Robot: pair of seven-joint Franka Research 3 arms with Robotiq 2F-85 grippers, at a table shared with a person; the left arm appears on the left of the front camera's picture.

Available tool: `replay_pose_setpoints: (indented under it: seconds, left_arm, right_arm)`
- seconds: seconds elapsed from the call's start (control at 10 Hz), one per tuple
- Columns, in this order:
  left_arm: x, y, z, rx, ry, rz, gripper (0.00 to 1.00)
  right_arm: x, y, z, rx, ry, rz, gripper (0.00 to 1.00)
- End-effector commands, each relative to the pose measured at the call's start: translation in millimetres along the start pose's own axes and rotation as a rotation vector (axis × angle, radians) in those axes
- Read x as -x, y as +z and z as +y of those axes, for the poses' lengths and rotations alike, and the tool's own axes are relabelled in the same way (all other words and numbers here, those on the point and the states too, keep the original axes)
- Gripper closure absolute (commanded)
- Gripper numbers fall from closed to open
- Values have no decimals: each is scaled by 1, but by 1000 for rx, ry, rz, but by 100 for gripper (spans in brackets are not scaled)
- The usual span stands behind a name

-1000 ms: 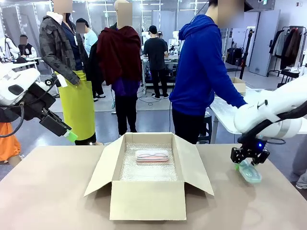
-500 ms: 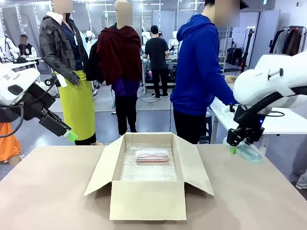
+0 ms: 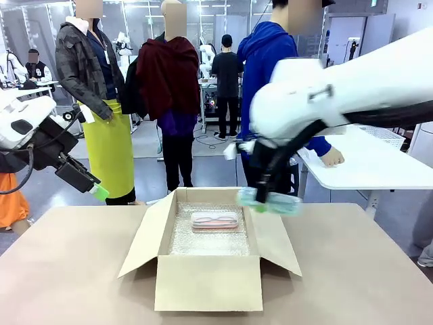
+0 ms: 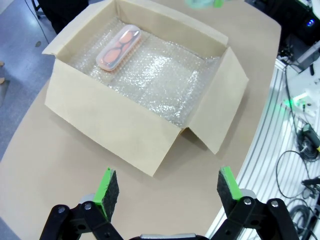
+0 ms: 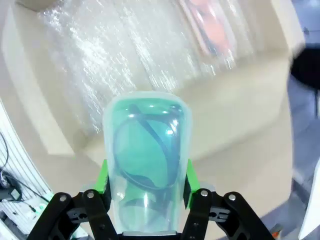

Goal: Pack the glasses set securely to prepare it for shipping.
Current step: Put the Glasses case from the right side of the table into the Package Box.

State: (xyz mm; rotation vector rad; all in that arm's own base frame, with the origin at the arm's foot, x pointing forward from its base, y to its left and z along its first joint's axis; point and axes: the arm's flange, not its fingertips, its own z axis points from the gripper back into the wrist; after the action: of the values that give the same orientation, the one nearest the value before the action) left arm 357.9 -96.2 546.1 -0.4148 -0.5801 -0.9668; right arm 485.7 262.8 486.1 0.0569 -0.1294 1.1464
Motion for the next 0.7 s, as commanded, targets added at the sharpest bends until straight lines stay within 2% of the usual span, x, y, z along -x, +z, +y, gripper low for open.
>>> replay_pose_setpoints:
  seconds: [0.0, 0.1, 0.3, 0.4, 0.6]
  left_arm:
    - [1, 2, 2, 17, -16, -17, 0]
    - [1, 2, 2, 17, -16, -17, 0]
    - [1, 2, 2, 17, -16, -17, 0]
    - [1, 2, 2, 17, -16, -17, 0]
    - [1, 2, 2, 17, -16, -17, 0]
  right_arm:
    - [-42, -26, -11, 28, 126, 19, 57]
    - [-64, -40, 1, 18, 177, 48, 57]
    - [-86, -67, 7, 20, 220, 86, 57]
    - [-92, -77, 6, 13, 215, 73, 57]
    - [-102, -89, 13, 27, 178, -13, 57]
